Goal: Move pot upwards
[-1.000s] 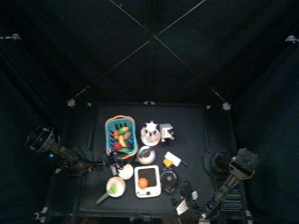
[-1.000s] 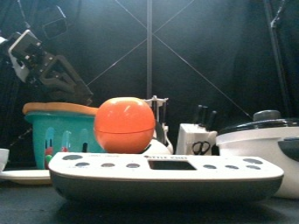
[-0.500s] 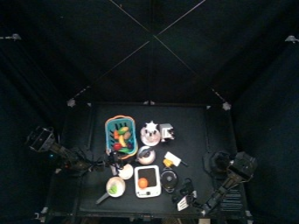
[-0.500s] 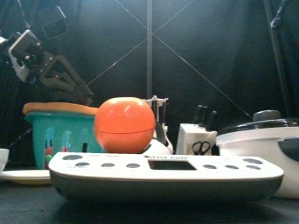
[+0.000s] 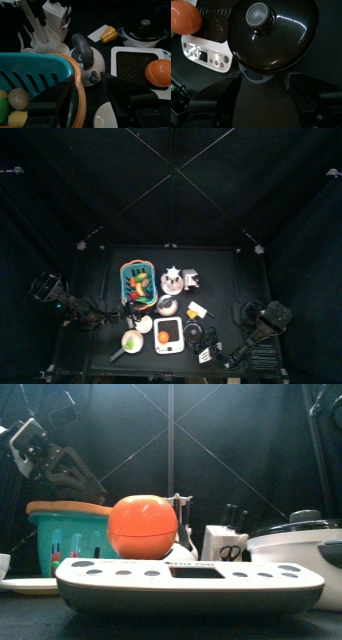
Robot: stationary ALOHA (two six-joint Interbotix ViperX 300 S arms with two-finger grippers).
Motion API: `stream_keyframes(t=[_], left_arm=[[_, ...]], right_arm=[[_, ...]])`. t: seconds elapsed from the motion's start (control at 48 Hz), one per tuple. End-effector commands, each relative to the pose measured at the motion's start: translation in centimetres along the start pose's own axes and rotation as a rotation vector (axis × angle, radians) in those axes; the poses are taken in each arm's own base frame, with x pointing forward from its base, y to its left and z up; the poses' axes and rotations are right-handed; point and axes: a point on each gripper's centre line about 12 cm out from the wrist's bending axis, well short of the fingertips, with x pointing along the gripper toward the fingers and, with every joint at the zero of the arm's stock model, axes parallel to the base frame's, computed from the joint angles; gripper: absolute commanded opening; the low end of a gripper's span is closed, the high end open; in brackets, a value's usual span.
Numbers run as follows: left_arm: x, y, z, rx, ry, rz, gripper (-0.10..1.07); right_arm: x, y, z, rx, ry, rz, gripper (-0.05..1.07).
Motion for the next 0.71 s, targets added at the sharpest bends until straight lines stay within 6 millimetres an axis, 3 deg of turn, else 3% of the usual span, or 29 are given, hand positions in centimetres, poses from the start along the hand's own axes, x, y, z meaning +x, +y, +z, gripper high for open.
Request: stream_keyframes(t=[0.0, 0.688], left_arm=[[0.0, -0.1, 0.5, -0.010, -0.011, -0.001, 0.84], [0.0, -0.1, 0.4, -0.008, -0.009, -0.001, 0.84]], right_arm=[[-0.1, 0.5, 0.5, 0.029, 0.008, 0.008, 0.95], [0.6, -0.8, 1.6, 0.043, -0.027, -0.047, 0.94]])
